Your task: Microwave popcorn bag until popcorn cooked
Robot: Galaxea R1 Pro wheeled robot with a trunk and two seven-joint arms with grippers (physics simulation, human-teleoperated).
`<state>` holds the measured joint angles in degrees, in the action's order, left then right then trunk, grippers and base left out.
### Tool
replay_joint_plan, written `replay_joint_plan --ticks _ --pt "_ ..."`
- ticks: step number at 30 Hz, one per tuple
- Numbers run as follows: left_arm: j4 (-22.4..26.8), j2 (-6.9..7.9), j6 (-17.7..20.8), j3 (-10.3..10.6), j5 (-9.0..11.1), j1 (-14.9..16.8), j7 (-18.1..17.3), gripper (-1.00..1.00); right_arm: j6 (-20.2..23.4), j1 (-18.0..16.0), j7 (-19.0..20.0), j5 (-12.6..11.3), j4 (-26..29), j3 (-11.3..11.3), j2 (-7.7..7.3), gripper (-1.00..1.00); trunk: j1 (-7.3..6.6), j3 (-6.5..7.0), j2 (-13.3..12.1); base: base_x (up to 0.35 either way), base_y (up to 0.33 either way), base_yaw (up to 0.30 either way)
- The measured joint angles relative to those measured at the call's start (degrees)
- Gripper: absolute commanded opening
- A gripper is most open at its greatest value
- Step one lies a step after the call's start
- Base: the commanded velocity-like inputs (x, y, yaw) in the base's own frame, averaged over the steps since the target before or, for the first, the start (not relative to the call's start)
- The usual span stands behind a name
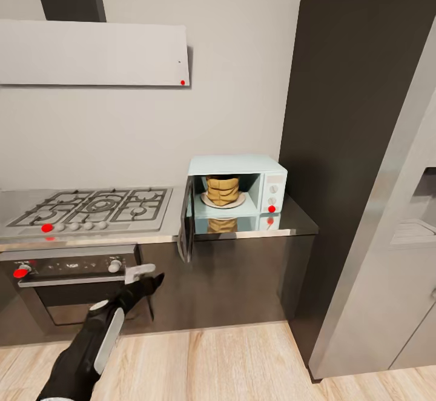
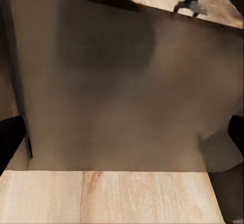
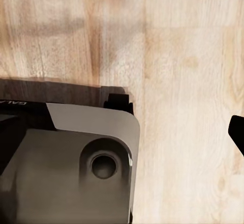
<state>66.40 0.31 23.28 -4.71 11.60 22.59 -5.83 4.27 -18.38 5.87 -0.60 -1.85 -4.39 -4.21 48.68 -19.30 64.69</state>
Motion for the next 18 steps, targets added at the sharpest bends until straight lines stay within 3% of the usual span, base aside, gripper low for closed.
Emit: replay_joint_plan --ticks 3,5,6,11,18 --pt "5.14 -0.09 4.17 0.91 -0.06 0.09 -0.04 1.0 -0.02 0.0 0.0 -0.03 0.0 0.05 0.06 1.0 0.0 -0.01 0.0 0.0 0.0 0.0" --pt "6.15 0.03 5.1 2.39 -0.13 0.11 0.0 1.0 -0.04 0.0 0.0 -0.03 0.02 0.06 0.06 1.0 0.0 -0.01 -0.01 0.0 0.0 0.0" --pt "7.25 0.44 5.67 4.17 -0.3 0.13 0.27 1.0 -0.31 0.0 0.0 -0.01 0.06 0.13 0.02 1.0 0.0 -0.01 0.0 0.0 0.0 0.0" --pt "8.63 2.57 5.53 4.55 -0.41 0.14 0.43 1.0 -0.53 0.0 0.0 -0.04 0.02 0.22 0.09 1.0 0.0 -0.01 0.0 0.0 0.0 0.0" --pt "9.01 3.39 5.49 4.5 -0.3 0.14 0.46 1.0 0.08 0.04 0.05 -0.73 -0.08 0.32 0.37 1.0 0.0 -0.01 -0.01 0.006 0.0 0.0"
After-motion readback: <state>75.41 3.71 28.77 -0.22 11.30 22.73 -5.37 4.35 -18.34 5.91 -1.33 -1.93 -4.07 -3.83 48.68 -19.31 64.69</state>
